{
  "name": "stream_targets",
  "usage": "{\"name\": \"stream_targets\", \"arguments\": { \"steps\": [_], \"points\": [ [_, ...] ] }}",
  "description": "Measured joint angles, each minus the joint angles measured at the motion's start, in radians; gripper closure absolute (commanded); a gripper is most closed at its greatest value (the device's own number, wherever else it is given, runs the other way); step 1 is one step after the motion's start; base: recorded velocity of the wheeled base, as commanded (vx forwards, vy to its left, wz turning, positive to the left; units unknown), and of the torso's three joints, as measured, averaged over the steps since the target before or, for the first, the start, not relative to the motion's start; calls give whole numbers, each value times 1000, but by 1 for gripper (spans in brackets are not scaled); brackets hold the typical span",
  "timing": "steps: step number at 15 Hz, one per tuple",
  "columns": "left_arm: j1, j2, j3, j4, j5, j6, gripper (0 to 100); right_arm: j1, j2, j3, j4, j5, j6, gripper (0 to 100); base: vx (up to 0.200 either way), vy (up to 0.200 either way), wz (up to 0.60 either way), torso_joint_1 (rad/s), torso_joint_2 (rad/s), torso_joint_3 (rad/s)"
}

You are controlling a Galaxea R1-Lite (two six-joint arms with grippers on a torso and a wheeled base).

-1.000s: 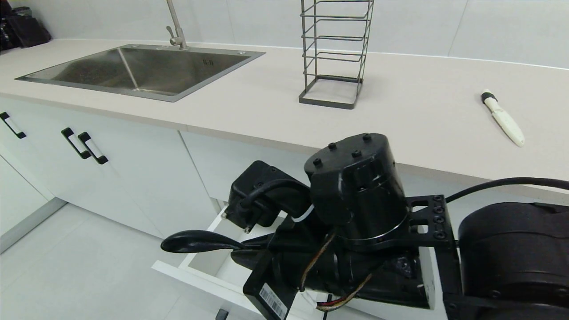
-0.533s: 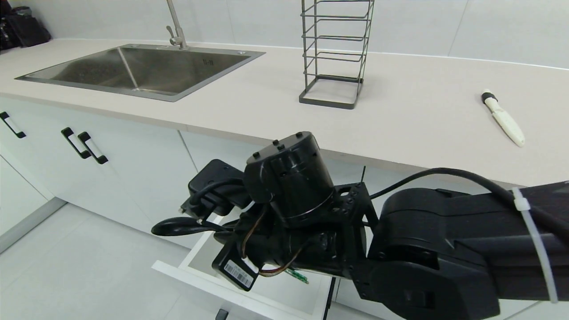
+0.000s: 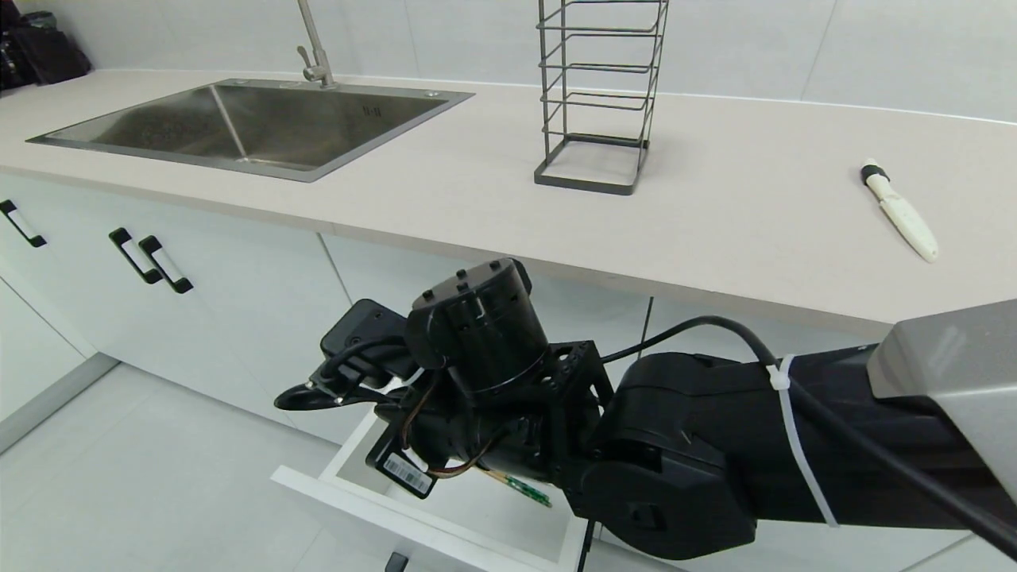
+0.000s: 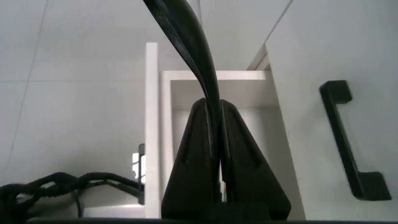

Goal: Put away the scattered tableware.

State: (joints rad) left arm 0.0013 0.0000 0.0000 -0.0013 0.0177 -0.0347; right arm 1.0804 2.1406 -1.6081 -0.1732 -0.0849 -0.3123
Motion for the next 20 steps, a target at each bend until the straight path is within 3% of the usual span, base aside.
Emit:
{"name": "stream_targets", "arguments": {
  "steps": [2,3,6,15,20],
  "points": [
    [0,0,0,0,0,0,0,-1,12,-3,-43,-13,0,100,0,0,0,0,0,0],
    [0,0,0,0,0,0,0,0,26,-3,-128,-34,0,100,0,0,0,0,0,0],
    [0,0,0,0,0,0,0,4,74,64,-260,-139,10,100,0,0,0,0,0,0],
    [0,0,0,0,0,0,0,-31,158,142,-283,-172,37,100,0,0,0,0,0,0],
    [0,0,0,0,0,0,0,-68,235,43,-276,-167,33,100,0,0,0,0,0,0]
  ]
}}
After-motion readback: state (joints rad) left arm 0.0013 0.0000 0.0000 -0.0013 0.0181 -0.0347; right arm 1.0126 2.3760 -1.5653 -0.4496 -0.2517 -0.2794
